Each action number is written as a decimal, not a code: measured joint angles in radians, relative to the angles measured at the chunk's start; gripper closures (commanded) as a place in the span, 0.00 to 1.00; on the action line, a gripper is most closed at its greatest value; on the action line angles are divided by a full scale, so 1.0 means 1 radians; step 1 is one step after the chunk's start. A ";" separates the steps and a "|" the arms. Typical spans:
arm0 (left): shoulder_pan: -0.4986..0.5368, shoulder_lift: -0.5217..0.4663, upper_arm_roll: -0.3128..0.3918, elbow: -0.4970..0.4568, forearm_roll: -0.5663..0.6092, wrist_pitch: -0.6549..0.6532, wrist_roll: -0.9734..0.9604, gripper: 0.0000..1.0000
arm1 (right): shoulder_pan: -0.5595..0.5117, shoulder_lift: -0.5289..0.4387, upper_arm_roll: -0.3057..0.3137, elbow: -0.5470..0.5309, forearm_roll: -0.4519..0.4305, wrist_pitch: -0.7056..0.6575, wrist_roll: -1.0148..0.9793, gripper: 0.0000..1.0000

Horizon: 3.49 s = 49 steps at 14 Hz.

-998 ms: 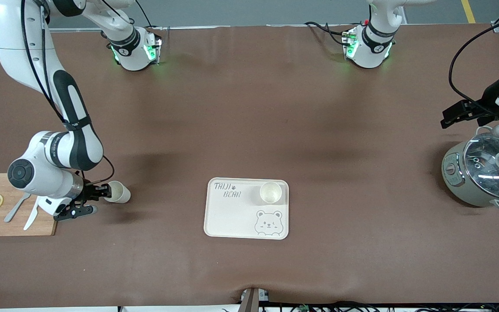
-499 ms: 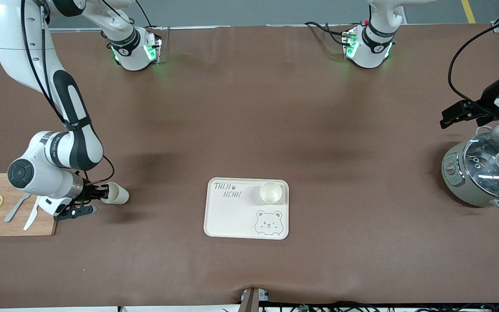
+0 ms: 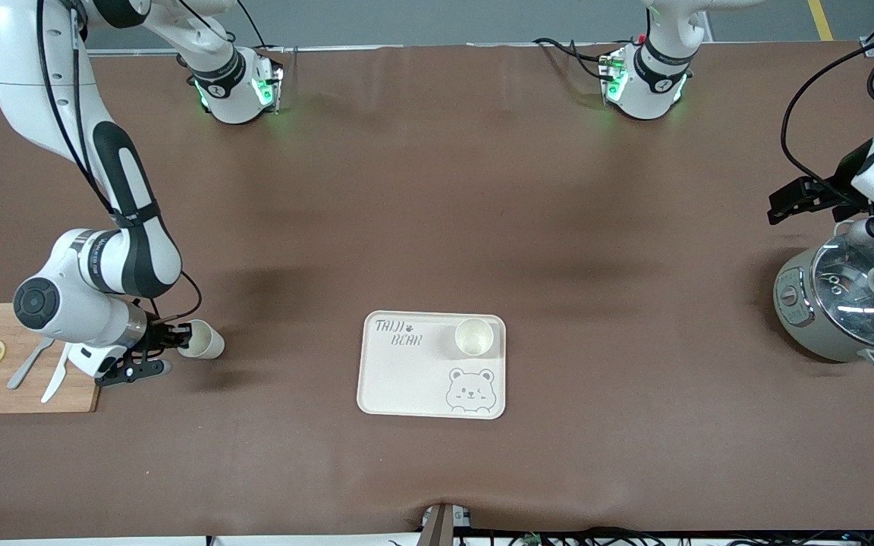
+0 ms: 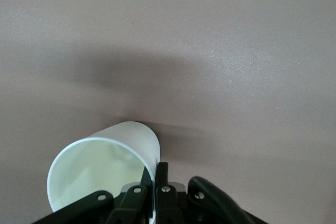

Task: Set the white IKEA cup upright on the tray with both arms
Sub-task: 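Close the right gripper on the cup rim and lift it, then carry the cup with the right gripper over the bear tray, then lower the cup onto the tray and open the right gripper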

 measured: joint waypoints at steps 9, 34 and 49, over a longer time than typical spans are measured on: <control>-0.001 0.000 0.000 -0.001 0.000 0.001 0.000 0.00 | -0.002 -0.054 -0.010 0.110 0.000 -0.259 0.000 1.00; -0.007 -0.005 -0.017 0.086 -0.002 0.013 0.000 0.00 | 0.465 -0.127 0.007 0.336 0.083 -0.305 1.012 1.00; -0.009 -0.005 -0.024 0.085 -0.002 -0.019 0.000 0.00 | 0.511 0.101 -0.014 0.347 0.030 -0.071 1.093 1.00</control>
